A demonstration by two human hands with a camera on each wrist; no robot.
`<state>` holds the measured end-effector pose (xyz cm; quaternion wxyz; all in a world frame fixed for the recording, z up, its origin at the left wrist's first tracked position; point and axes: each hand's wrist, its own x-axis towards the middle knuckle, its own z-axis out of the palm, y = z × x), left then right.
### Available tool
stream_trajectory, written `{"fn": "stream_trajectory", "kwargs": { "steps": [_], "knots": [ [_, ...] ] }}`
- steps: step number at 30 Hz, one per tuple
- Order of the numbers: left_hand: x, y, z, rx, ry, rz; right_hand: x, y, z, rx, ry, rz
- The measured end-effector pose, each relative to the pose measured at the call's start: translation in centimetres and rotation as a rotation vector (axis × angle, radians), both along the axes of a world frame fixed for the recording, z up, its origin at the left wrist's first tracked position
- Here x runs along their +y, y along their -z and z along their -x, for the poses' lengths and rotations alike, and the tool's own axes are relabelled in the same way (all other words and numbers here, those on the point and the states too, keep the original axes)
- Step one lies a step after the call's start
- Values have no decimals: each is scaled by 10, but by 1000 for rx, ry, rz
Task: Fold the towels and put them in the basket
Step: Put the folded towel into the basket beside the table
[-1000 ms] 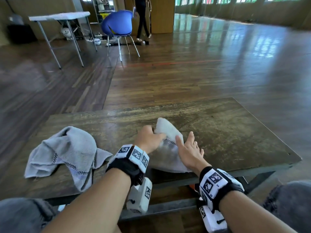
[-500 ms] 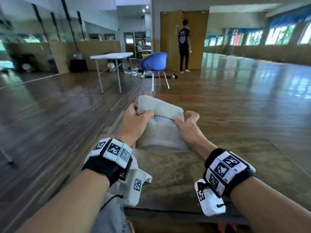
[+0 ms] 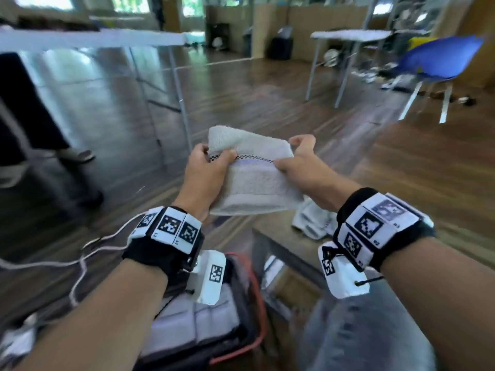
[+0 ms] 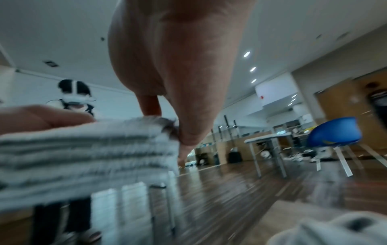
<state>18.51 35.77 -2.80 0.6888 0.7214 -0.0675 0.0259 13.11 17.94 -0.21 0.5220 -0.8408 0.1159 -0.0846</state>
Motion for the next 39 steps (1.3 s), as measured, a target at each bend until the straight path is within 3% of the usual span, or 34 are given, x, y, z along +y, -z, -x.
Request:
{"fn": "stream_trajectory", "kwargs": {
  "steps": [6, 10, 14, 21, 27, 32, 39],
  "knots": [
    [104, 104, -19, 297, -155, -81, 91, 90, -50, 242, -274, 7],
    [141, 180, -22, 449, -201, -199, 125, 169, -66, 419, -392, -6],
    [146, 262, -16, 647, -124, -413, 132, 248, -63, 611, -398, 59],
    [100, 361, -20, 917, 20, -534, 114, 347, -51, 861, -284, -19],
    [84, 404, -30, 1051, 119, -694, 110, 387, -62, 937, -276, -52],
    [80, 420, -33, 990, 104, -698, 118, 397, -68, 1001, -312, 46],
    [78, 423, -46, 881, 156, -858, 119, 389, -58, 1026, -315, 174]
  ]
}}
